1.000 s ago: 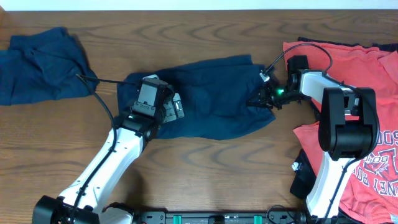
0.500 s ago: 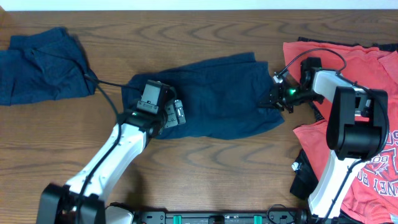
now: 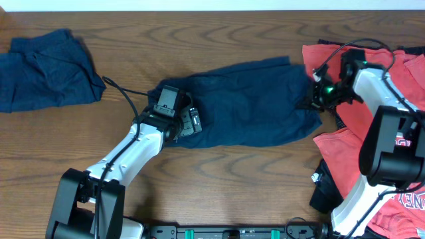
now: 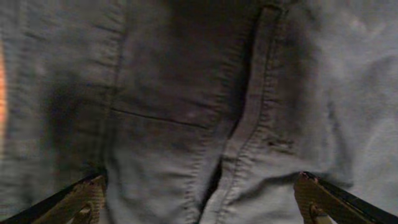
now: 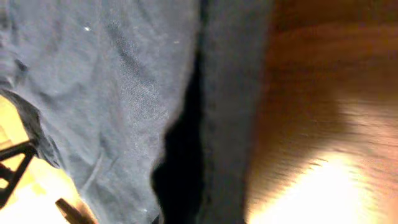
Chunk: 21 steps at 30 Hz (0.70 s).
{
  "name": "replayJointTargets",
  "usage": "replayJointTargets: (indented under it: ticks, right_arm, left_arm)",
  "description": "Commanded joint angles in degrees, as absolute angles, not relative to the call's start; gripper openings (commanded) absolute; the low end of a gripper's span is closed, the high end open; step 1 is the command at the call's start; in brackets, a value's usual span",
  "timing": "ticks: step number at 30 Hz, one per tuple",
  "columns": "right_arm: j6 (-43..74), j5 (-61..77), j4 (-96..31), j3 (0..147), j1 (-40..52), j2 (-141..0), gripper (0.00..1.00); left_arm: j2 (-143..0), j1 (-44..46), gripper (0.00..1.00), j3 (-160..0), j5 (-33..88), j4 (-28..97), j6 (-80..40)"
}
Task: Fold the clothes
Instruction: 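Lift the right end with the right gripper toward the far right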
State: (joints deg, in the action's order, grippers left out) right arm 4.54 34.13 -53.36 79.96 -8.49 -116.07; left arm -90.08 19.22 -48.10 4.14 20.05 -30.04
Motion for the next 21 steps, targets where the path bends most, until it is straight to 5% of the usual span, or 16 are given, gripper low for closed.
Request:
replayJointTargets:
  ticks: [1,12,15,17,21]
  right_arm:
    - [4.43,32.36,-54.96,82.28,-10.41,-114.87,0.01]
    - [2.92,31.51,-60.66,88.23,-12.47,-114.85,0.01]
    - [2.81,31.51,-62.15,90.48,-12.32,-114.85,0.01]
    - [2.44,31.53,-63.68,92.05,-12.08,-114.85,0.01]
    - [1.41,31.46,-66.48,95.31,-11.16,-114.85,0.01]
  left_arm:
    - [-90.26,18.96,0.98,-47.86,4.1,20.03,-30.57]
    - [-90.26,18.98,0.99,-47.86,4.12,20.05,-30.55]
    - [-90.26,19.03,0.83,-47.86,4.12,20.03,-30.55]
    - [-90.26,19.07,0.44,-47.86,4.1,20.01,-30.55]
    - [-90.26,19.07,0.37,-47.86,3.81,19.94,-30.52]
